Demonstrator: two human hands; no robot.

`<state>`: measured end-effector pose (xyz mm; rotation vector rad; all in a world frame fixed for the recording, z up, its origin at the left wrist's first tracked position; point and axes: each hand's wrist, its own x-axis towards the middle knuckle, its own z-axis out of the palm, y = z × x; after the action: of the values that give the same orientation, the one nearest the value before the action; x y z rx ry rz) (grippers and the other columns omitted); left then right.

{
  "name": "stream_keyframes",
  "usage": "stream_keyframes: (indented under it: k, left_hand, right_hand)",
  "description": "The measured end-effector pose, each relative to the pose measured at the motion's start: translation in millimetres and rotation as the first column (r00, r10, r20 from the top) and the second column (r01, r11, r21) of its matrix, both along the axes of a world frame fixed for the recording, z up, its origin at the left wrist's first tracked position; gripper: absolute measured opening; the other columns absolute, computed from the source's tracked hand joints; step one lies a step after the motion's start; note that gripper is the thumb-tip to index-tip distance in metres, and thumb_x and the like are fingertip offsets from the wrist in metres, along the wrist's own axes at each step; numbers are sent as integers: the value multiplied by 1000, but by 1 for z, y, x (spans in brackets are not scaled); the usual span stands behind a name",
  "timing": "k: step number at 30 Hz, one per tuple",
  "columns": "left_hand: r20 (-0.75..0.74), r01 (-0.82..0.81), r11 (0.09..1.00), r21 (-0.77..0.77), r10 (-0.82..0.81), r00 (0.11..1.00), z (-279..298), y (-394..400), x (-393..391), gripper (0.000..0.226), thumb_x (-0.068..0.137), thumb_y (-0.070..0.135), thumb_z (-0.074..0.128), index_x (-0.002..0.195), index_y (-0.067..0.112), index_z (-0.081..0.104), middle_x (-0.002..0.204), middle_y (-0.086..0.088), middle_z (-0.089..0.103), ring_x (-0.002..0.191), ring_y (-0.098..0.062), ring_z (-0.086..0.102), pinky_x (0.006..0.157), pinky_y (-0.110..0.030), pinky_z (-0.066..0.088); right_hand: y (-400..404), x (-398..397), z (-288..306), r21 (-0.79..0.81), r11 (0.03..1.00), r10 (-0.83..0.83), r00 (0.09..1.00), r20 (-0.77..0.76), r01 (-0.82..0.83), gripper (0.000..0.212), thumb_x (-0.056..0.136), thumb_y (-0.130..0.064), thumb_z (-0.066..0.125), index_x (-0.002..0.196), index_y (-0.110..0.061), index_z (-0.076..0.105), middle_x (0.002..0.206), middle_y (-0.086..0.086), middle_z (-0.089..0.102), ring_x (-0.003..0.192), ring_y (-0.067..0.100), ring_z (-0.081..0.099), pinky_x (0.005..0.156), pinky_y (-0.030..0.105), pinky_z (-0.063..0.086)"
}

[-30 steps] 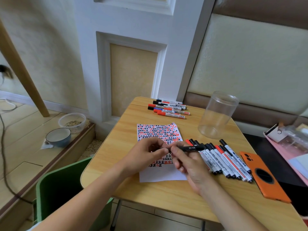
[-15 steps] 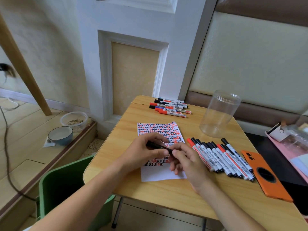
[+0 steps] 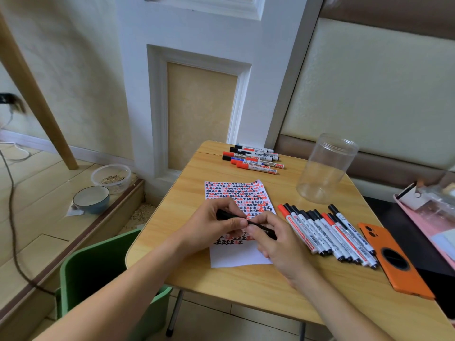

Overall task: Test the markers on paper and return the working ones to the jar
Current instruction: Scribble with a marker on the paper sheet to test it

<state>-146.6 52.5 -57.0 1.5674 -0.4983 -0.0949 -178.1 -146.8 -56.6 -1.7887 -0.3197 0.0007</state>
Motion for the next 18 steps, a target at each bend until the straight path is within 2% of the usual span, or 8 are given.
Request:
stream_keyframes:
  k: [3, 11, 14, 16, 18]
  left_hand:
    - [20, -14, 1000, 0, 14, 1000, -1, 0, 0, 20, 92, 11, 74, 93, -6, 63, 84, -29, 67, 72, -30, 66, 71, -57, 54]
    - [35, -1, 1000, -20, 2, 999, 0, 0, -2, 22, 95, 10, 70, 91, -9, 59, 78, -33, 61, 65, -29, 58, 65, -48, 48]
    - [22, -3, 1000, -15, 4, 1000, 1, 0, -4, 21, 95, 10, 70, 94, -8, 60, 76, -27, 63, 66, -27, 59, 65, -44, 49]
    - [32, -9, 1000, 5, 9, 999, 2, -1, -5, 19, 94, 11, 71, 95, -5, 62, 75, -15, 64, 67, -23, 60, 64, -37, 50]
    - [52, -27, 999, 30, 25, 998, 5, -2, -5, 18, 93, 14, 73, 98, 1, 63, 79, -9, 66, 70, -17, 61, 66, -32, 52]
  right_hand:
    - [0, 1, 1, -34, 999, 10, 999, 35, -9, 8, 98, -20, 68, 92, -16, 64, 81, -12, 64, 65, -3, 54, 66, 15, 37]
    - [1, 0, 3, -68, 998, 18, 998, 67, -13, 12, 100, -22, 64, 89, -17, 64, 77, -13, 62, 65, -3, 54, 66, 14, 36]
    - [1, 1, 1, -35, 999, 8, 999, 47, -7, 13, 100, -21, 65, 88, -18, 63, 74, -9, 59, 57, 1, 49, 59, 14, 36]
    - [1, 1, 0, 0, 1000, -11, 1000, 26, 11, 12, 100, -20, 66, 88, -17, 63, 71, -3, 57, 55, 12, 49, 52, 20, 38]
    - [0, 2, 1, -36, 999, -25, 998, 65, 27, 8, 100, -20, 66, 92, -17, 67, 74, -1, 63, 65, 16, 58, 58, 28, 45]
